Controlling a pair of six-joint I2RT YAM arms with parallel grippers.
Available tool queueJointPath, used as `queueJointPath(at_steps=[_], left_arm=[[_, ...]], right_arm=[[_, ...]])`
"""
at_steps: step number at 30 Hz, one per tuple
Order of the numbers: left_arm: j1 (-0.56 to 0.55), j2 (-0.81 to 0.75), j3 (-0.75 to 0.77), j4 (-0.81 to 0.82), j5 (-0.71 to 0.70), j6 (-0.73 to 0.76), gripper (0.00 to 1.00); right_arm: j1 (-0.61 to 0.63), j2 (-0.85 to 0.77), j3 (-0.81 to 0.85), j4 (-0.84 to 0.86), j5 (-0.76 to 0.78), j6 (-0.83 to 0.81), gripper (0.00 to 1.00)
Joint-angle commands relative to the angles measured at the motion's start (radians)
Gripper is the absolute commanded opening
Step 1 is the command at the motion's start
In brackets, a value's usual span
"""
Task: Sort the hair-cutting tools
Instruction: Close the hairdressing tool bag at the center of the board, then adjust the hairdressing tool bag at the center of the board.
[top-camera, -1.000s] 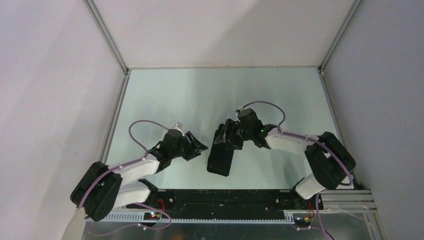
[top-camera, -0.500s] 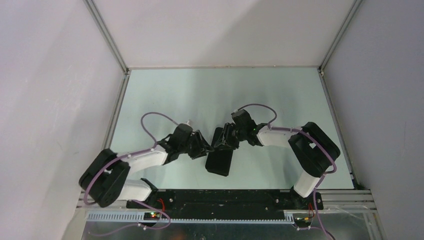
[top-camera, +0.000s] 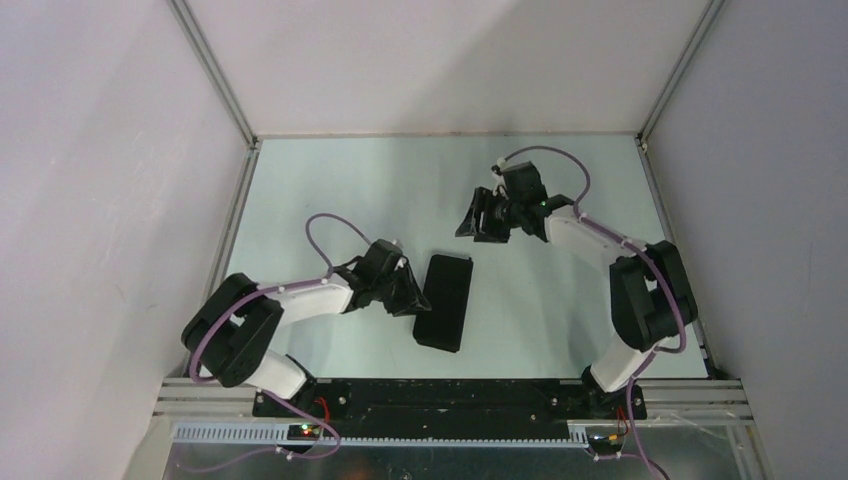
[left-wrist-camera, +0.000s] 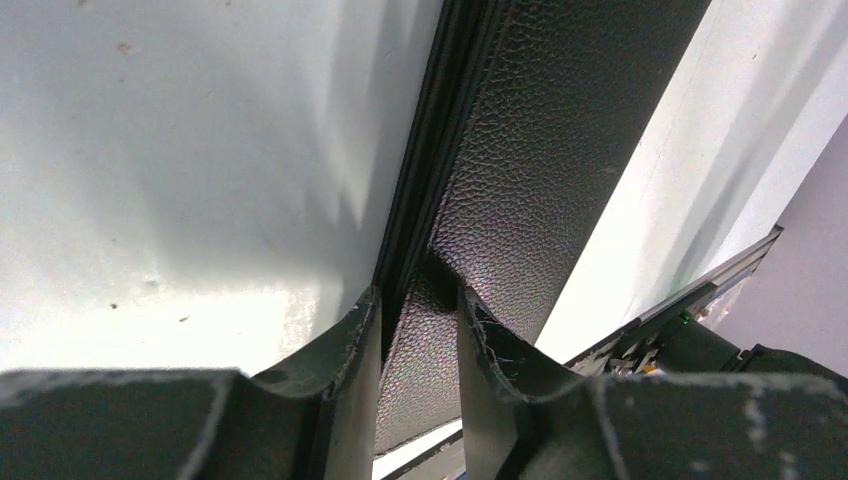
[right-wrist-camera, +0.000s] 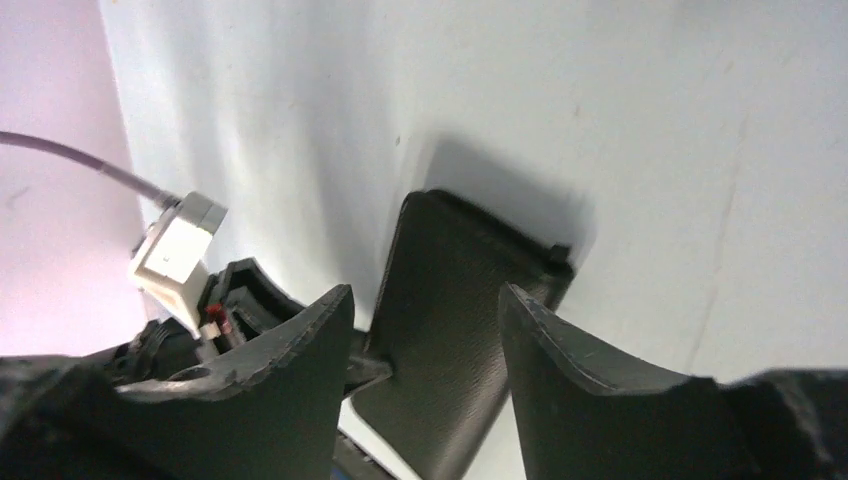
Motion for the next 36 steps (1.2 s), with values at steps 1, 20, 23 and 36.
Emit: queueJointPath(at_steps=[1,20,23,36], left_arm=[[-0.010,0.060,0.019,-0.061,0.011,0.067,0.31],[0.192,0.202,0.277,-0.363,-0.098,0.330,0.38],[0.218,0.256,0.379,-0.413,-0.143,0.359,0.39],[0.250,0.202,0.515,-0.415,-0.312,0.397,0.62]], right_arm=[[-0.032,0.103,0.093,-0.104,-0.015,-0.209,0.61],[0.059,0.161,-0.032,-0.139,-0.152,-0.211,0.35],[0.118,0.086,-0.133,-0.068,-0.157,-0.131,0.33],[0.358,-0.095,-0.238,-0.075,-0.094,0.003,0.47]])
